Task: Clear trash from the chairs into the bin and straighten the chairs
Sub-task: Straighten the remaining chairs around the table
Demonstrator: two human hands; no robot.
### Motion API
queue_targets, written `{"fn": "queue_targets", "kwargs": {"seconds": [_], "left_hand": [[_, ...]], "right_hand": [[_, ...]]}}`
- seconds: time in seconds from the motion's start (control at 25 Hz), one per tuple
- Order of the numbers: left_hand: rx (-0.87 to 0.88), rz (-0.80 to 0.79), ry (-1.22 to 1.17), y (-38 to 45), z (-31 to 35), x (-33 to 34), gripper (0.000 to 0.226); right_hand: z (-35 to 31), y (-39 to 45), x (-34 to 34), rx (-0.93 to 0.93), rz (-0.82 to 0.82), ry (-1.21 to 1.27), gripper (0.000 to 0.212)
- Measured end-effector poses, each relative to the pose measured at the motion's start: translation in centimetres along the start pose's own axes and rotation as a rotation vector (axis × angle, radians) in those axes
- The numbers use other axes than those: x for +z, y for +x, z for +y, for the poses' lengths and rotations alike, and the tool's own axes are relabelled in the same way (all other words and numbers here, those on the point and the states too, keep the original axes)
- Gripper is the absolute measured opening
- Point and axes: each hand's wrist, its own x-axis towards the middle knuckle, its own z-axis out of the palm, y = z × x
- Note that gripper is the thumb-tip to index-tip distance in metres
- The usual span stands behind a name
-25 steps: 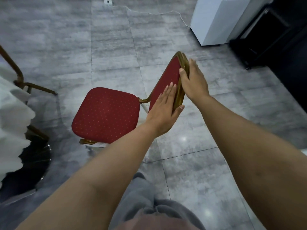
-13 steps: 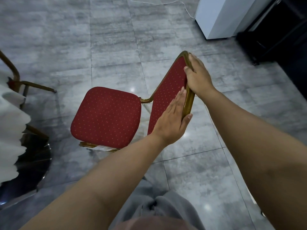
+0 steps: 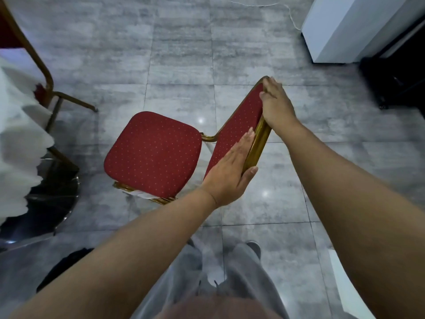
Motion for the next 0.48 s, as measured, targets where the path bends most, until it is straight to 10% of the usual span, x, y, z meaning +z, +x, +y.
{"fn": "queue_targets", "kwargs": {"seconds": [0.48], "left_hand": [[-0.254, 0.195, 0.057, 4.2, 2.7, 3.7, 0.061]], "right_hand": [[2.6, 5.8, -1.9, -0.159, -0.122, -0.105, 0.03]]}}
